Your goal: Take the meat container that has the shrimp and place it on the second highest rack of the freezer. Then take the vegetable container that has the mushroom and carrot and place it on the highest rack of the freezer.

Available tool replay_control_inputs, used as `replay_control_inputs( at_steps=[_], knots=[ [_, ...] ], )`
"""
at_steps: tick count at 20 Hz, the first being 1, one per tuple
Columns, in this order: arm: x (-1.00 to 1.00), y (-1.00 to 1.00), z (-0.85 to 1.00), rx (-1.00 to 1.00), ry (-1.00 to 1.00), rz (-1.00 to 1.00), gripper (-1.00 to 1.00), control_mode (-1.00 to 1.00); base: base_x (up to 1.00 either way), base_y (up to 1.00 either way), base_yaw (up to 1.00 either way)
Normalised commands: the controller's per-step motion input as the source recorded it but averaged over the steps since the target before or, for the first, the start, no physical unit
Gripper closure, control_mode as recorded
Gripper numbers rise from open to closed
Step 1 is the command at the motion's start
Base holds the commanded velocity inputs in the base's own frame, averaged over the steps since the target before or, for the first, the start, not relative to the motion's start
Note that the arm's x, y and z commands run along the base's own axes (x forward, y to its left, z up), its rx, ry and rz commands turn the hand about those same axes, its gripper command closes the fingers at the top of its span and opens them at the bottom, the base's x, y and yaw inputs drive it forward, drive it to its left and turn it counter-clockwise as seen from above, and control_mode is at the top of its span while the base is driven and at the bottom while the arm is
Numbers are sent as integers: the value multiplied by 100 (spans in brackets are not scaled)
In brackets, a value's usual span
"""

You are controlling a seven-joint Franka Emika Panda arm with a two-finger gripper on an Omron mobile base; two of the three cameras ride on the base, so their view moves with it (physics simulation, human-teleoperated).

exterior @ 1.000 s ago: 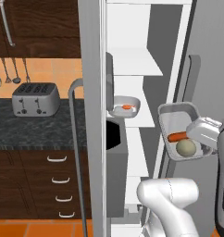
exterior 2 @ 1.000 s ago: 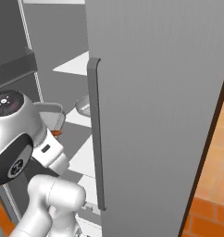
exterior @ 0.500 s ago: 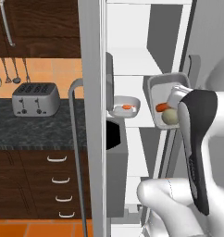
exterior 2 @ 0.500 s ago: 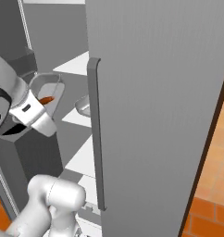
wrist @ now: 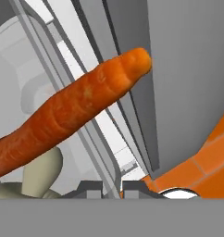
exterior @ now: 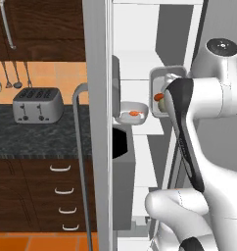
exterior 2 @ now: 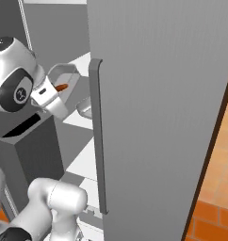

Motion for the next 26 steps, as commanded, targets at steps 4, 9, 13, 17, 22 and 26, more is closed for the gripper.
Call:
replay_control_inputs(
  at_steps=[4,9,13,17,22,26],
  knots=[
    [38,0,7,8,-2,0,100,-100,0,0,0],
    [12,10,21,0,-2,0,100,-100,0,0,0],
    [61,23,14,0,-3,0,100,-100,0,0,0],
    [89,9,0,0,-1,0,100,-100,0,0,0],
    [67,0,-1,0,0,-1,100,-100,0,0,0],
    [52,2,-17,1,1,-1,100,-100,0,0,0]
  ],
)
